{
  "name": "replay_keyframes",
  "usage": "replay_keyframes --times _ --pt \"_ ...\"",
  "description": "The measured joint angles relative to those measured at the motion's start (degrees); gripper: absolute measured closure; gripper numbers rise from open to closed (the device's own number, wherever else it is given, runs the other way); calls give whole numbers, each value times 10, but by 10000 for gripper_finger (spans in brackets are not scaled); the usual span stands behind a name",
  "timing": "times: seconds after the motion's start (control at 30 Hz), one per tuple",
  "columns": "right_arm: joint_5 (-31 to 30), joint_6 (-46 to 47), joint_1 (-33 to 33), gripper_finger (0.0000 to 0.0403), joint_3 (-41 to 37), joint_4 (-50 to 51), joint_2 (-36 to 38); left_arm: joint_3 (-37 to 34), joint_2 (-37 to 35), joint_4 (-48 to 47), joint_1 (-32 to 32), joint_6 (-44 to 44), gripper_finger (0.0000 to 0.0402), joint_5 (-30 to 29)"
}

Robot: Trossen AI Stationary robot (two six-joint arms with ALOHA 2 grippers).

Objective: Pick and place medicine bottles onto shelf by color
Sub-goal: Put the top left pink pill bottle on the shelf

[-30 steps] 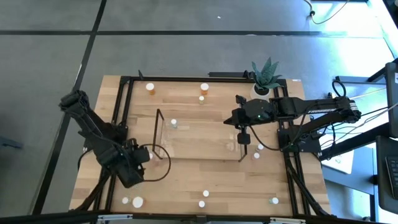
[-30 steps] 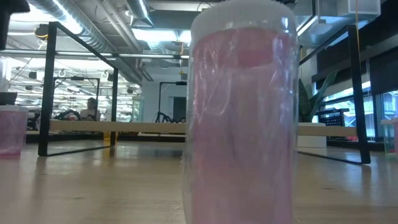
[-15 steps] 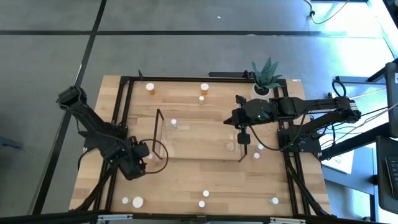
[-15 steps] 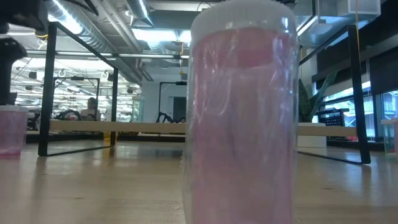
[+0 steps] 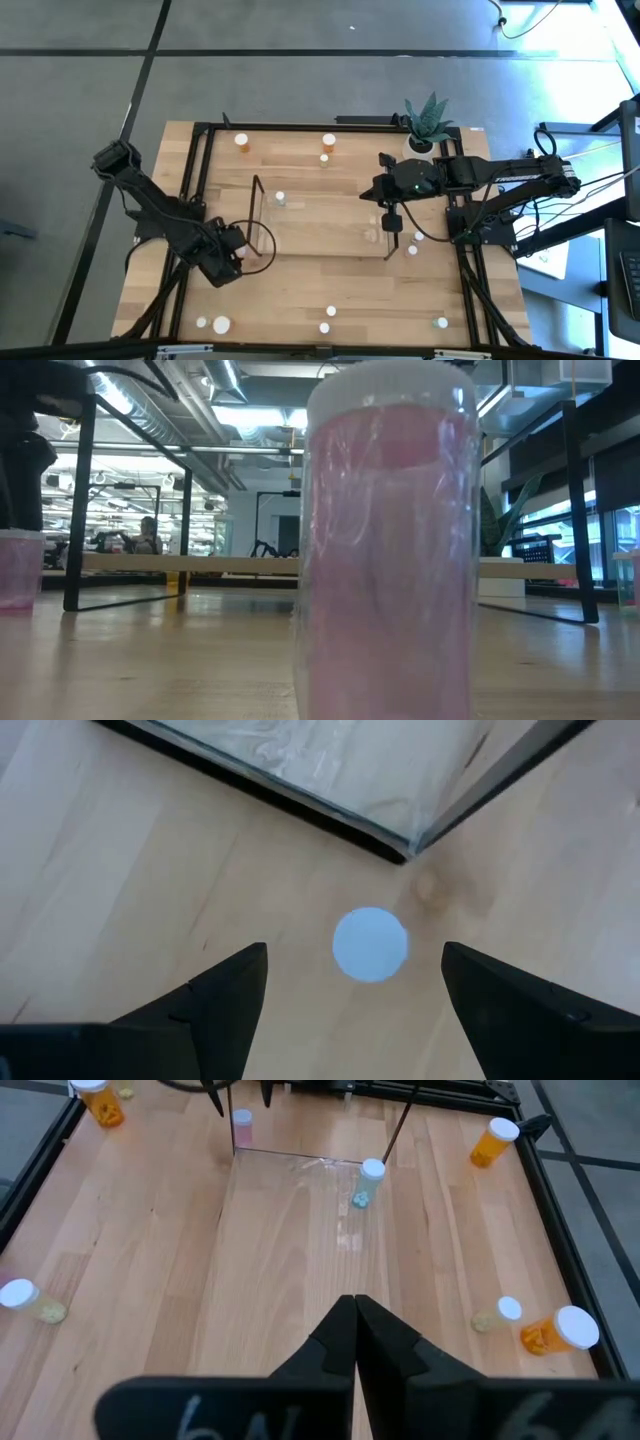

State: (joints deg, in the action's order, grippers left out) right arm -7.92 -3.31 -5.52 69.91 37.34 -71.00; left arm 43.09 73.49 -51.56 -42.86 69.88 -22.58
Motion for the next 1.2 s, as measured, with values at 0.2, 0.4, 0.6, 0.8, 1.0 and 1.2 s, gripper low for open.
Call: replay_keyframes --times 0.2,0.4,0.6,0.8,1.0,1.2 --pt "0 0 0 393 0 0 0 0 37 7 0 -13 108 -2" --pt "0 0 0 393 0 0 0 0 49 20 0 -26 110 -13" --pt "0 0 0 393 0 0 0 0 49 18 0 -27 136 -13" --pt "0 0 0 393 0 0 0 0 49 18 0 -30 174 -13" --pt "0 0 0 393 0 0 0 0 49 18 0 -27 200 -13" --pt "0 0 0 393 0 0 0 0 49 18 0 -26 230 -9"
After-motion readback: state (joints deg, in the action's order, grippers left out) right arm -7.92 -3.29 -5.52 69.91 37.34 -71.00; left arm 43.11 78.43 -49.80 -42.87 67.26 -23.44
